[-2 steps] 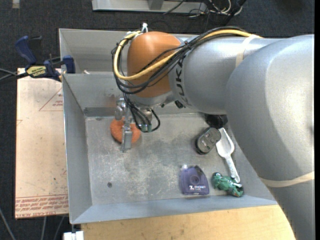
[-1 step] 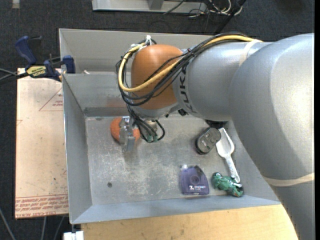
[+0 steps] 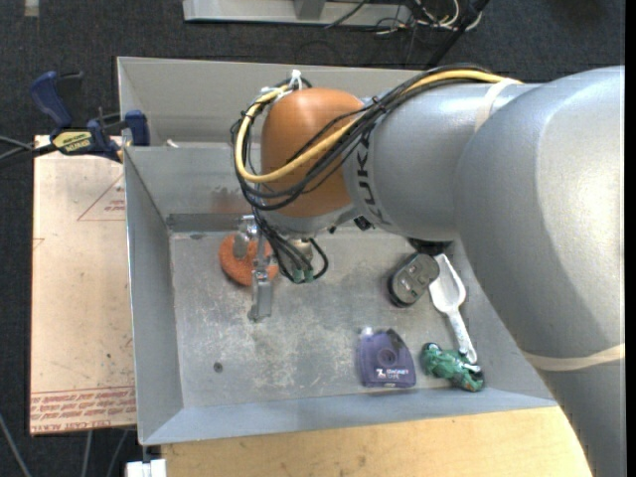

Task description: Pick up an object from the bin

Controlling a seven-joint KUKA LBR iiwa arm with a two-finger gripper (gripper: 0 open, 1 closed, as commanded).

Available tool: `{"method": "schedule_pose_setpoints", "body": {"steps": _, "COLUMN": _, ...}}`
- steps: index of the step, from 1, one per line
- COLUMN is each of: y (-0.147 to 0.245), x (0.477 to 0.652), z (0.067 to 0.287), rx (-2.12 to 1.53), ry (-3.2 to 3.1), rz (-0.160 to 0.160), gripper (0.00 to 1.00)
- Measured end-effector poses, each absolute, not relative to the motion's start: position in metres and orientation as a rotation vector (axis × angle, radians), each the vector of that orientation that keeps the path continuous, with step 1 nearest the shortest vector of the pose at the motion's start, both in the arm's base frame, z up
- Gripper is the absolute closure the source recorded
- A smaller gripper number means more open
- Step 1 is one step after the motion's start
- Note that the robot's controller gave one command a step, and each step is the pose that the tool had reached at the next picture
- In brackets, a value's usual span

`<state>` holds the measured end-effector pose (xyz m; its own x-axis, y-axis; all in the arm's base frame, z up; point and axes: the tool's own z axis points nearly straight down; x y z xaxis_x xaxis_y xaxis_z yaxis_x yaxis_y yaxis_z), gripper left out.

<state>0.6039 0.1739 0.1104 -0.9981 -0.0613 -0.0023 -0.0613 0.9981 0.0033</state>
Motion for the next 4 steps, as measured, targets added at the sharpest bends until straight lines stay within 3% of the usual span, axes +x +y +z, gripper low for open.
{"method": "schedule_pose_setpoints", "body": {"steps": 2, "y": 0.17, "x": 0.614, "z": 0.101, "rx": -0.065, "ry": 3.136, "rz": 0.008, "gripper": 0.0}}
{"method": "schedule_pose_setpoints", "body": {"steps": 3, "y": 0.136, "x": 0.626, "z": 0.082, "rx": -0.128, "ry": 3.126, "rz": 0.01, "gripper": 1.0}}
{"method": "schedule_pose_setpoints", "body": {"steps": 4, "y": 0.136, "x": 0.626, "z": 0.082, "rx": -0.128, "ry": 3.126, "rz": 0.01, "gripper": 1.0}}
